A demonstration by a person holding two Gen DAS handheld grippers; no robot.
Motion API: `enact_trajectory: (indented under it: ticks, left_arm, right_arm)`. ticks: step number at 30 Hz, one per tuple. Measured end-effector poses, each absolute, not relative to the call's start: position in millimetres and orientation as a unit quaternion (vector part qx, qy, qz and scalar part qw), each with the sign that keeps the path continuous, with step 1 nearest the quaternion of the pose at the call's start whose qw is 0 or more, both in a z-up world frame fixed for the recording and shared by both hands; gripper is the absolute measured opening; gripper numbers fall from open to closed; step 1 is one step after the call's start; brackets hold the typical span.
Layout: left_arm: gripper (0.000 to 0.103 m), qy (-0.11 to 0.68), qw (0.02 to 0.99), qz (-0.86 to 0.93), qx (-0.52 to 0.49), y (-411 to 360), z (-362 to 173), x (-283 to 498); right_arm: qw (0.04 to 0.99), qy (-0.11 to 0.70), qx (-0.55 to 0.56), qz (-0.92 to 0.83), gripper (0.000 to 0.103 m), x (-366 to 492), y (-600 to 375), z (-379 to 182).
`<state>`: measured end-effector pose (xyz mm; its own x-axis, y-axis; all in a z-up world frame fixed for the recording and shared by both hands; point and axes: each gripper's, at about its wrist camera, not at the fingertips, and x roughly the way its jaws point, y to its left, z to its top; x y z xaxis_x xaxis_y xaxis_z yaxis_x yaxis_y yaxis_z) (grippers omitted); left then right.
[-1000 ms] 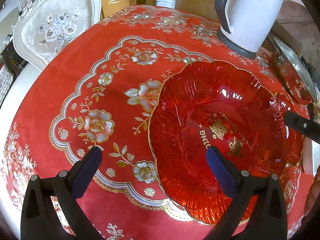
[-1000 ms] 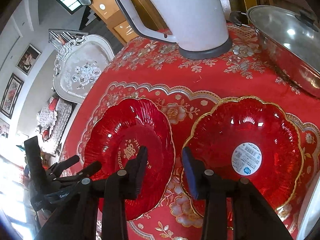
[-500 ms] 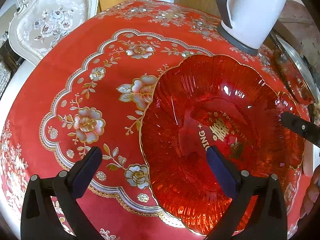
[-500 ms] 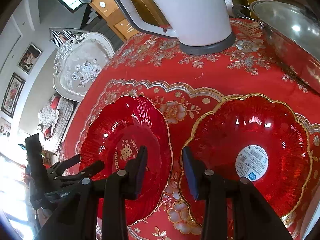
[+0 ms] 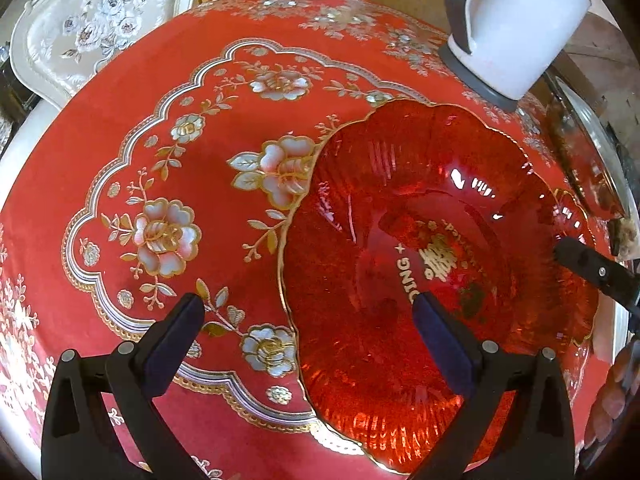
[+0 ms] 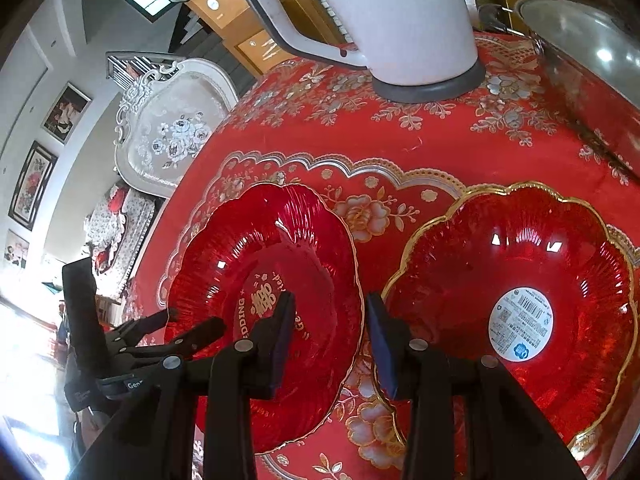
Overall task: Organize plates and bowls
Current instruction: 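Close the left gripper on the red bowl's rim, then lift the red bowl with the left gripper and carry it across the table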
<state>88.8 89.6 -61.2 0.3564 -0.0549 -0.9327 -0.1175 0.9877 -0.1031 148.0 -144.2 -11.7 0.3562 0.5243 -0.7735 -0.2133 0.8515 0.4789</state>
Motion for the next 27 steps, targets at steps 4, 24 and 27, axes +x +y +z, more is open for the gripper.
enact_trajectory:
  ticks: [4,24,27]
  left_arm:
    - [0.094,0.574,0.817,0.020,-0.049,83,-65,89]
    - [0.023,0.563,0.826,-0.004,-0.034,81,-52,83]
    - [0.023,0.564,0.826,-0.007,-0.029,78,-51,77]
  right_arm:
    - [0.806,0.525,0.148,0.229,0.038,148,-144,-13]
    - [0.810,0.532,0.146,0.197,0.005,145,-145,-23]
    - [0.808,0.534,0.152,0.197,0.005,142,-147,-23]
